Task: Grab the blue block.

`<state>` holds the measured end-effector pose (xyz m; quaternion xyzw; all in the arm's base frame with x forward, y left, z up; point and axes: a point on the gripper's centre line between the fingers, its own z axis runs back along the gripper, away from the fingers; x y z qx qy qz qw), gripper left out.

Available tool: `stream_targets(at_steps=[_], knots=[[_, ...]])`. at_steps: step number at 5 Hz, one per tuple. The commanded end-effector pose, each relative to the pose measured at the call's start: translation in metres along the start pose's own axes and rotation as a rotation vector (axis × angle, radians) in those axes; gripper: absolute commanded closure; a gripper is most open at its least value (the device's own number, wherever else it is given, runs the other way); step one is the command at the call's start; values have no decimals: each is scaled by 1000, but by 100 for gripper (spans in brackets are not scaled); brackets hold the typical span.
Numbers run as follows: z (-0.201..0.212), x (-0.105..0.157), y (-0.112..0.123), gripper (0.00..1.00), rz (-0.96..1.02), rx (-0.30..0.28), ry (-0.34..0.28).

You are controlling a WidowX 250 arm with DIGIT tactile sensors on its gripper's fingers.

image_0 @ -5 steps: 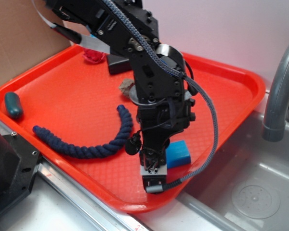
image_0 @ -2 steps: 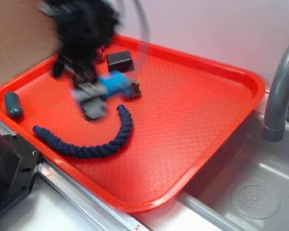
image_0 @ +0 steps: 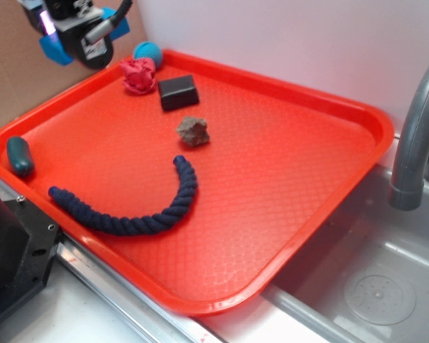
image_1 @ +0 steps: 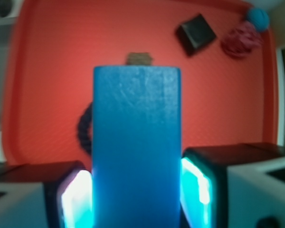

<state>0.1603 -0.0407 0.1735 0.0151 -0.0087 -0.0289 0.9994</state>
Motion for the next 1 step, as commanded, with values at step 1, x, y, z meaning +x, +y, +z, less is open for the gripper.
stream_targets(at_steps=[1], knots=[[28,-14,12,100,165,35,-93]])
